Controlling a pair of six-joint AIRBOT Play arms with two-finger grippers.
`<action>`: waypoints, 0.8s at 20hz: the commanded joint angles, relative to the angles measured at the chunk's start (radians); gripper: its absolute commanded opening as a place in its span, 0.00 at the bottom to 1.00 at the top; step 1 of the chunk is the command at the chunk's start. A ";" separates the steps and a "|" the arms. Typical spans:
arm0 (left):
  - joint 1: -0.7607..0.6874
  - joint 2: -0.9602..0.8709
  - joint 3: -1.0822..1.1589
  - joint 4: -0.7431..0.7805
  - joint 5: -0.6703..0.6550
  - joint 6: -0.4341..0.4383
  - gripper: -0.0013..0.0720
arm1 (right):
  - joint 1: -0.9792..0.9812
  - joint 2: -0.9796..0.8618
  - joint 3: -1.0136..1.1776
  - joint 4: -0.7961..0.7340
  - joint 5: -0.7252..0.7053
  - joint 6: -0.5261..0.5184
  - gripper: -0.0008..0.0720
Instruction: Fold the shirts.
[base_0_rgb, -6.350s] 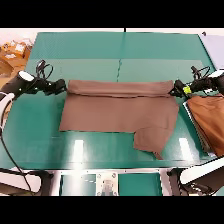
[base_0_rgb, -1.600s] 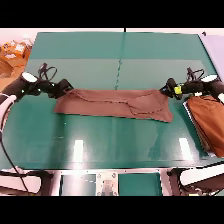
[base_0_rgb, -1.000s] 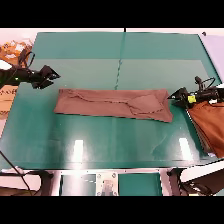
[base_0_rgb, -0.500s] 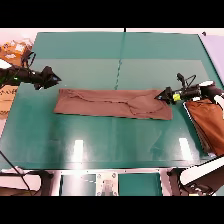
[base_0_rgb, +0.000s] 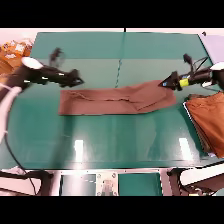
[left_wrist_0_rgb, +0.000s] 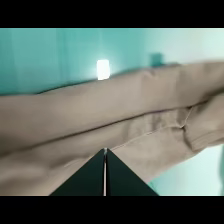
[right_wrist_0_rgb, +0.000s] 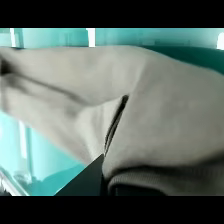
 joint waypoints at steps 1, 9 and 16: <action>-0.274 -0.089 0.001 0.005 0.265 0.014 0.05 | 0.021 0.111 0.121 -0.005 0.125 0.095 0.04; -0.564 -0.413 0.312 -0.074 0.314 0.001 0.05 | 0.137 0.192 0.332 -0.003 0.187 0.258 0.04; -0.499 -0.463 0.386 -0.074 0.033 0.013 0.05 | 0.175 0.176 0.303 -0.111 0.184 0.315 0.04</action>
